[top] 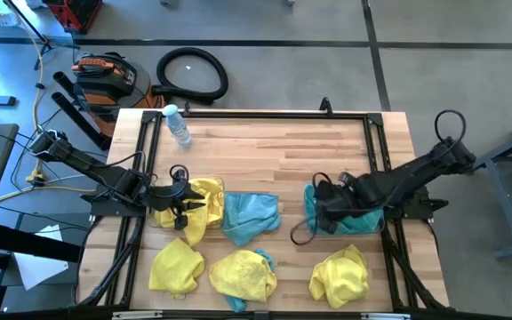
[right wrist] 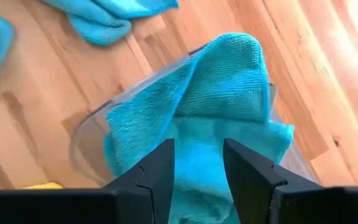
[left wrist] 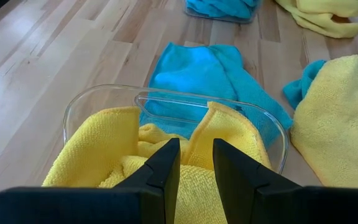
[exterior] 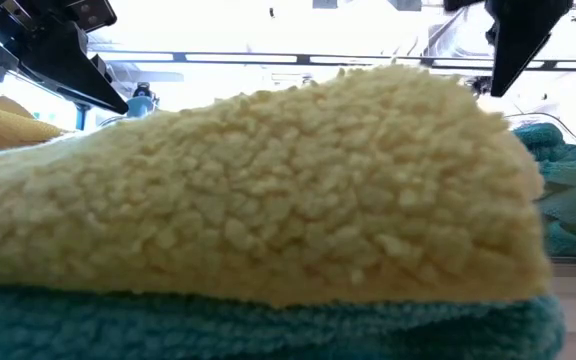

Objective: Sort microfiber towel by color & place in baskets
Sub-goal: Put the bottom middle yellow microfiber cloth into the left transparent bin

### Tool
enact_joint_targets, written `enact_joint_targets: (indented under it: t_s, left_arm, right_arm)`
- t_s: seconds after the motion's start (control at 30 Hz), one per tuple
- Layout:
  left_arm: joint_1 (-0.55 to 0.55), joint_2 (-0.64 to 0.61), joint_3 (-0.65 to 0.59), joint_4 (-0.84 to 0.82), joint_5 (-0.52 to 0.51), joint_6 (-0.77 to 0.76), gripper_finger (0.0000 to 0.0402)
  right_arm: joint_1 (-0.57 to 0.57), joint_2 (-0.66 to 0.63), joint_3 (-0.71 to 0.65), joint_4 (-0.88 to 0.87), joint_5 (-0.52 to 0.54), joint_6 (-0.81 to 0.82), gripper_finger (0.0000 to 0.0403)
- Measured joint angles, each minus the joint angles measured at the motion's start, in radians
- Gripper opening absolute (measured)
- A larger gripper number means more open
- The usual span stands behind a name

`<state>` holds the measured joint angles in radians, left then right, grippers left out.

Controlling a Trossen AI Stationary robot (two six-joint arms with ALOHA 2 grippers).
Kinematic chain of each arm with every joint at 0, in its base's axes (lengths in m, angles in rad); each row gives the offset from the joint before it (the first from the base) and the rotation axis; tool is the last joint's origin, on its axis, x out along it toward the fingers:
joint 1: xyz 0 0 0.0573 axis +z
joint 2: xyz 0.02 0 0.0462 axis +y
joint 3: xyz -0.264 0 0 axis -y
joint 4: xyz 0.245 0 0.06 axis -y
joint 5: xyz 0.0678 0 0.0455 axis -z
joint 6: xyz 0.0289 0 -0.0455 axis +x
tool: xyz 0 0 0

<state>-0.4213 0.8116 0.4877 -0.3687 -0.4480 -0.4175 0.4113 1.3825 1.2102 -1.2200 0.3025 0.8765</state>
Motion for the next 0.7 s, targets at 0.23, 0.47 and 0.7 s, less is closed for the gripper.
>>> enact_joint_targets:
  t_s: [0.23,0.47,0.7]
  left_arm:
    - [0.000,0.000,0.000,0.000,-0.010,0.000,0.0085]
    - [0.005,0.003,0.001,0.106,-0.009,0.062,0.0085]
    - [-0.026,0.162,0.086,0.218,0.042,0.132,0.0085]
  right_arm:
    - [0.172,-0.008,-0.016,-0.002,0.062,0.194,0.0132]
    - [0.367,-0.008,-0.016,0.011,0.195,0.357,0.0132]
    - [0.488,-0.008,-0.016,0.015,0.368,0.505,0.0132]
